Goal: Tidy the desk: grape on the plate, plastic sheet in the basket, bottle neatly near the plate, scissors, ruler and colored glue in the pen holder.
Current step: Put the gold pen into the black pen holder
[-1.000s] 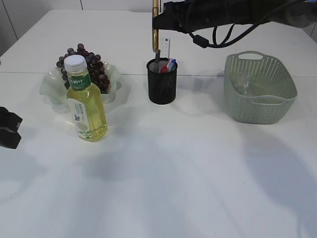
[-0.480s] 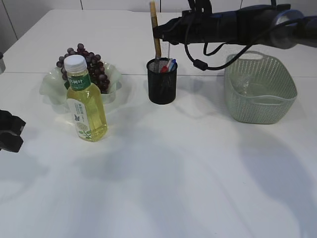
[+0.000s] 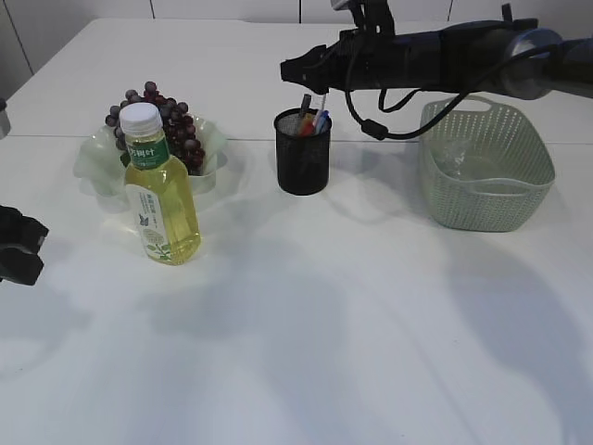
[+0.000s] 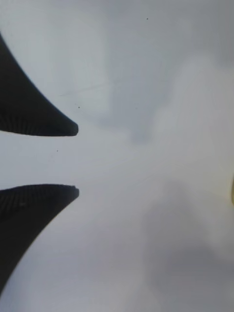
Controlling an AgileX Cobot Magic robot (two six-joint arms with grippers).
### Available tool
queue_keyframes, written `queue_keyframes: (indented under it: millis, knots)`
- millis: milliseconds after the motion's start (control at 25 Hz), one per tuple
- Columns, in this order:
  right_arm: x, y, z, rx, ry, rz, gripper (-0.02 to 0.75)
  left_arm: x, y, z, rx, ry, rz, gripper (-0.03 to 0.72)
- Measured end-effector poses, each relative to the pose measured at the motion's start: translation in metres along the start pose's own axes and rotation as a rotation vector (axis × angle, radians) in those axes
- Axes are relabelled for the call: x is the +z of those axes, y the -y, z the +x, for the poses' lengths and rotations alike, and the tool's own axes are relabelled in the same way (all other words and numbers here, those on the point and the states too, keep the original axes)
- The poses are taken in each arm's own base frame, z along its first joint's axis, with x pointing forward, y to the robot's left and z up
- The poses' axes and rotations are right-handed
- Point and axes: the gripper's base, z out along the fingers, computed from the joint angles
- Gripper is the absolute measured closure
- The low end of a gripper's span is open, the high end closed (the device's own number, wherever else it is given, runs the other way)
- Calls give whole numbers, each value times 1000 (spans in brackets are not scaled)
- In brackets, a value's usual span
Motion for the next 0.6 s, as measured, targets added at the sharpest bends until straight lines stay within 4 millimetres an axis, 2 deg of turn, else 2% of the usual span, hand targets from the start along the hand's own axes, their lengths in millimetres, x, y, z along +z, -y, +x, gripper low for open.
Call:
queue_keyframes:
  millis: [200, 280, 400, 600]
  knots:
    - [-7, -4, -9, 82, -64, 4, 385, 0, 0, 1, 0, -10, -1, 442]
    - [-21, -10, -27, 141, -144, 41, 384, 0, 0, 1, 0, -10, -1, 442]
    - [-48, -24, -47, 220, -365, 156, 384, 0, 0, 1, 0, -10, -1, 442]
    - [-83, -53, -64, 227, -690, 342, 384, 0, 0, 1, 0, -9, -1, 442]
